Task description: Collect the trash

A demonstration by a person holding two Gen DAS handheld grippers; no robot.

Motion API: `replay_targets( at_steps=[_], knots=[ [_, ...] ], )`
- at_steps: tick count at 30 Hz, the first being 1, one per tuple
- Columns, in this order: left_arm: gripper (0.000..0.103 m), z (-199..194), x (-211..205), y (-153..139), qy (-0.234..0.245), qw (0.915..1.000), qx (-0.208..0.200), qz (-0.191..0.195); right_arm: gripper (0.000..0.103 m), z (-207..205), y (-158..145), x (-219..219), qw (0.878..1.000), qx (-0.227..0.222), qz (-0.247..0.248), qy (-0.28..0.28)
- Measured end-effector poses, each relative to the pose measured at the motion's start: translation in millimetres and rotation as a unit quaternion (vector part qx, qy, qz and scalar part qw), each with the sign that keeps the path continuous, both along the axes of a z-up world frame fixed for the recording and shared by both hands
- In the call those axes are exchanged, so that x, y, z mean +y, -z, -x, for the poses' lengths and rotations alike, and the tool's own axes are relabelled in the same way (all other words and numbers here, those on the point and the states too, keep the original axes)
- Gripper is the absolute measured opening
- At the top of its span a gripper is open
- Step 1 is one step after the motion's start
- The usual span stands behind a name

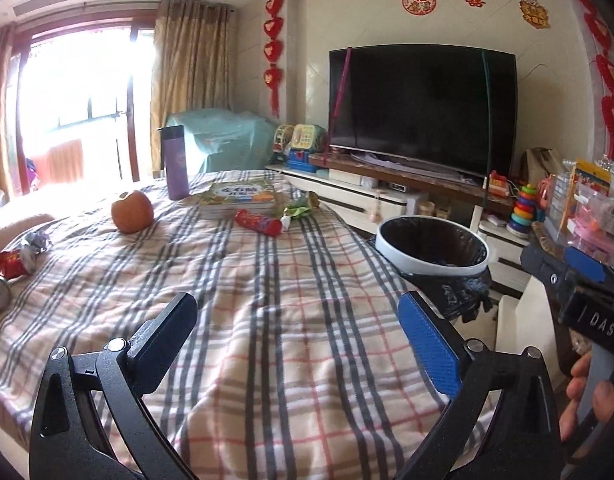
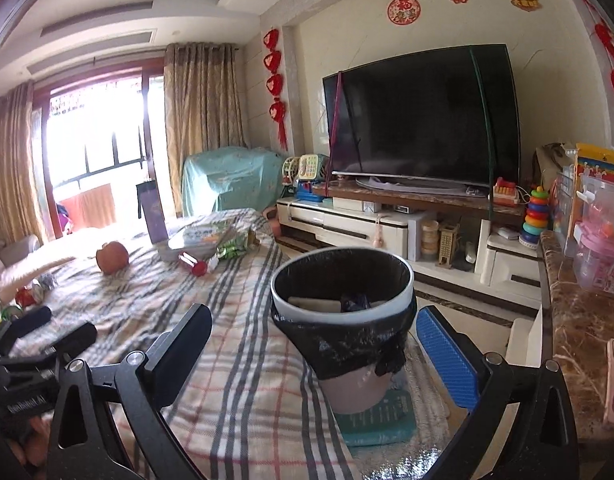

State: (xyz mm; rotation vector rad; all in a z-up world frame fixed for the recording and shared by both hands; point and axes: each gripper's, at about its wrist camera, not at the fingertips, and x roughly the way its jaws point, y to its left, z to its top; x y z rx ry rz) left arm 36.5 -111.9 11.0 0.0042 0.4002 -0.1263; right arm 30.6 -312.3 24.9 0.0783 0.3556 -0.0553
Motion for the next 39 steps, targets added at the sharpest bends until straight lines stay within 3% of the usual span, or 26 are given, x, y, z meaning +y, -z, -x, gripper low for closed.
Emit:
replay_targets(
  at_steps=[16, 39],
  knots=[
    [0.103, 6.2, 11.8, 3.6, -0.031, 0.9995, -0.005, -0.003, 0.103, 5.8, 14.5, -0.1, 1.000, -0.002, -0.005, -0.007],
    [0.103, 9.6, 11.1, 3.7, -0.028, 0.9996, -0.008, -0.004, 0.103, 13.8, 10.3, 5.2, 1.000, -0.023, -0.002, -0.014]
  ],
)
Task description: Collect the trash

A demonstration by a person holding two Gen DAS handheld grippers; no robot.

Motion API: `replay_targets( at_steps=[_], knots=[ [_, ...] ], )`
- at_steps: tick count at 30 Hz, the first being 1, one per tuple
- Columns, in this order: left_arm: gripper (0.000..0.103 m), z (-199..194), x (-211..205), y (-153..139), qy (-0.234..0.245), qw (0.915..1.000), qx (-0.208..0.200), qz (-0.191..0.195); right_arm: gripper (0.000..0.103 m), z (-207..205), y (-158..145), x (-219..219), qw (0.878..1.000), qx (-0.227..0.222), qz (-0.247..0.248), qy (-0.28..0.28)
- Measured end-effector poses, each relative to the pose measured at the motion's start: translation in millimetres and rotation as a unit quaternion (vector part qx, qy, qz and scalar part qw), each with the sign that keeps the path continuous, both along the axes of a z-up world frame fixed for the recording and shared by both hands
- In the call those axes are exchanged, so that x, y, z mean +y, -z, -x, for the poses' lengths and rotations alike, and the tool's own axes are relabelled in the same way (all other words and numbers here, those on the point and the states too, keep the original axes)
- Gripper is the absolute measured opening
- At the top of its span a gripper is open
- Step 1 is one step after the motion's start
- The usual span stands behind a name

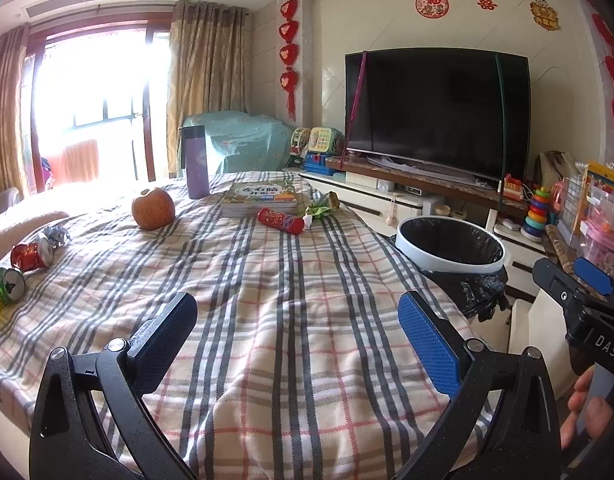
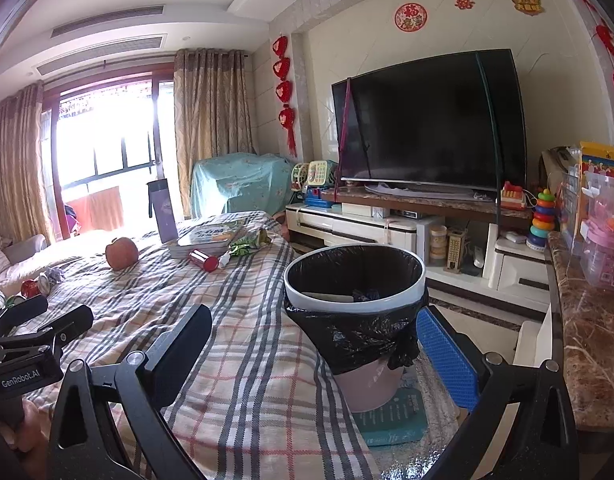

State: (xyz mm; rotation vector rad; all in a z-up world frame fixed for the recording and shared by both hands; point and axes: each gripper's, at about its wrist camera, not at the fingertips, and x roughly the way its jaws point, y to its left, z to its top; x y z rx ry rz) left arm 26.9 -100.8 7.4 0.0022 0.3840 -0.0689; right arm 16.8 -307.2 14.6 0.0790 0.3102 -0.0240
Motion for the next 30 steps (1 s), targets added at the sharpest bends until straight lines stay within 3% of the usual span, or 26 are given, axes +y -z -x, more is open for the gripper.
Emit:
replay_targets(
  at_steps=[30],
  knots=[
    [0.103, 0.0, -4.0, 1.4, 0.007, 1.0000, 0.001, -0.007, 0.103, 6.0, -5.8, 1.5, 1.000, -0.013, -0.017, -0.006]
  ],
)
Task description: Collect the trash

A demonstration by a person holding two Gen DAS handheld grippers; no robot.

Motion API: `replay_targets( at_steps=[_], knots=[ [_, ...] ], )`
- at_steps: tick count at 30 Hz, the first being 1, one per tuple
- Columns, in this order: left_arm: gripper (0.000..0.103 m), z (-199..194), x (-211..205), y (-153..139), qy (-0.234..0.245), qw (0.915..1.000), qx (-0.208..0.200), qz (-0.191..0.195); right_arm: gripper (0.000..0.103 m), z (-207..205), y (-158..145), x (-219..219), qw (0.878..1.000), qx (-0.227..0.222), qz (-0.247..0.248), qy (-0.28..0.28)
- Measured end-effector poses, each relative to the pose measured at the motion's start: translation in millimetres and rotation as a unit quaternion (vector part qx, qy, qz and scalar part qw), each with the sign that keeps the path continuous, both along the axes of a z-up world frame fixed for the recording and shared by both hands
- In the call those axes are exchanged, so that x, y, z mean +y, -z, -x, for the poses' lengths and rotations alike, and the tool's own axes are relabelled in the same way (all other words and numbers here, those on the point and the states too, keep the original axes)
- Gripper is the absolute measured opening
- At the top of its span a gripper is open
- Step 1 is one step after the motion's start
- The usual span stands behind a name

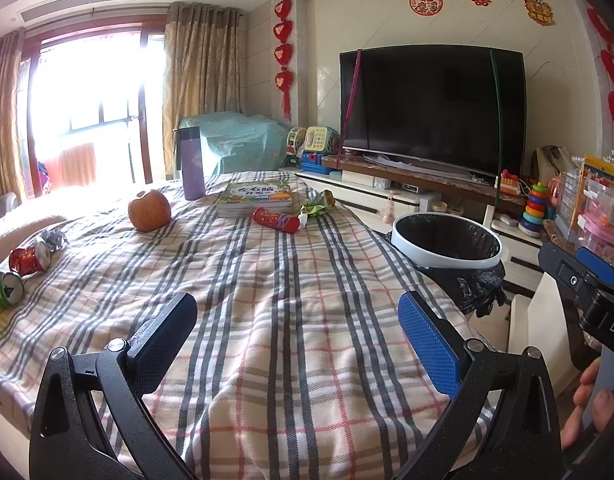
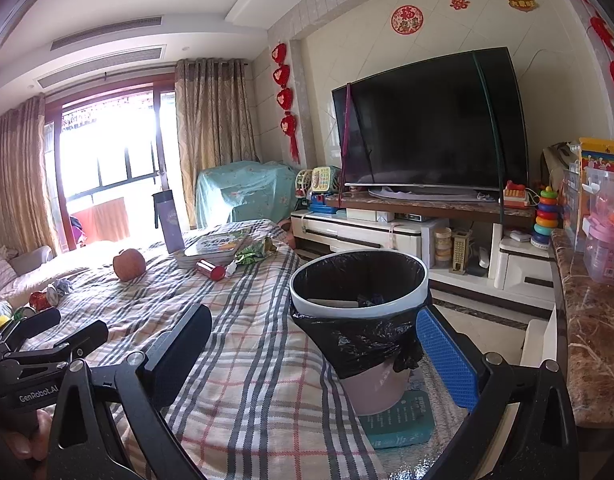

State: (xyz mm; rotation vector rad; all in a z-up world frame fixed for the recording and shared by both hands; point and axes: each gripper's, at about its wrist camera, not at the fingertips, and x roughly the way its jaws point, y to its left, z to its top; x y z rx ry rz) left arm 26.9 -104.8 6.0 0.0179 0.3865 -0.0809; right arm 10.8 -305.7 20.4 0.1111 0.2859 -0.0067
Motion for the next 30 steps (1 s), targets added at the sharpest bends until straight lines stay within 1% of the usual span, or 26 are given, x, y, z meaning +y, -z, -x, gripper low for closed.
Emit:
replay_targets(
  at_steps=[8, 18, 30],
  knots=[
    [0.103, -1.2, -0.8, 1.7, 0.003, 1.0000, 0.003, -0.002, 0.103, 1.6, -1.6, 1.4, 1.000, -0.003, -0.004, -0.005],
    [0.103, -6.5, -0.5, 5.3, 0.006, 0.9999, 0.011, -0.001, 0.103, -2.4, 1.7, -1.3, 1.000, 0.003, -0.011, -0.007],
    [0.103, -11.2, 2.6, 7.3, 0.017, 0.9996, 0.021, 0.012, 0.103, -7.6, 5.0, -0.5, 1.000, 0.014, -0.014, -0.010]
  ],
)
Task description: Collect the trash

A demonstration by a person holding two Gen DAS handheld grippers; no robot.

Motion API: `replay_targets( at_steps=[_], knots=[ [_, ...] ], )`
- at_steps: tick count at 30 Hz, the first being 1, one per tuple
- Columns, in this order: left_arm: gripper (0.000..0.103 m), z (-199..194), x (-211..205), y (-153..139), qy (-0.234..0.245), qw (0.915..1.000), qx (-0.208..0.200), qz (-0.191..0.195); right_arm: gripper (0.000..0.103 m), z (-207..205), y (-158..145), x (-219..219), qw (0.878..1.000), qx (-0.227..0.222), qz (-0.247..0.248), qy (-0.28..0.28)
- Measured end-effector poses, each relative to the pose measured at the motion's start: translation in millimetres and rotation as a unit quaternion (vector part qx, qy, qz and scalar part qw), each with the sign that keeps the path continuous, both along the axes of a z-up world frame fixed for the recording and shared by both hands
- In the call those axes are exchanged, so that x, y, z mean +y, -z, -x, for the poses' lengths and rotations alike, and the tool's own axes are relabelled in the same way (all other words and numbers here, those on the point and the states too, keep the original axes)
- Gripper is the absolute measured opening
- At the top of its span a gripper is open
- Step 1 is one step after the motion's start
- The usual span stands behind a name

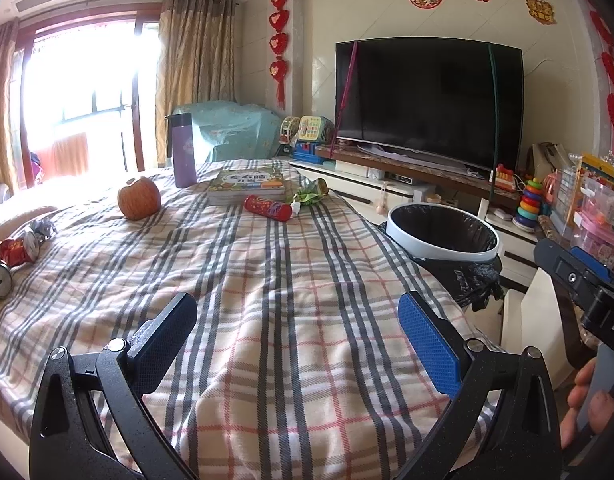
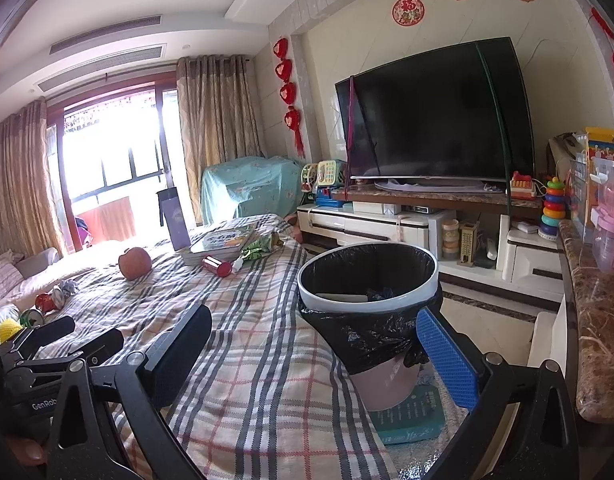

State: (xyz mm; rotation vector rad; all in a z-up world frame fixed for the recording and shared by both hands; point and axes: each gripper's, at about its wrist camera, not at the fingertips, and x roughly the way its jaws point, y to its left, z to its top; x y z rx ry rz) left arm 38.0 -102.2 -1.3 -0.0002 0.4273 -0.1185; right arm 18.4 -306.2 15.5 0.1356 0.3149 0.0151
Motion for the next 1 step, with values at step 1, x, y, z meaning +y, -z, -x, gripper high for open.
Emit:
replay_targets(
  at_steps=[1],
  knots=[
    [0.103, 0.5, -0.6, -0.3, 0.002, 1.0000, 0.000, 0.001, 0.103, -0.6, 0.2, 0.2, 1.000, 0.001, 0.000, 0.000]
  ],
)
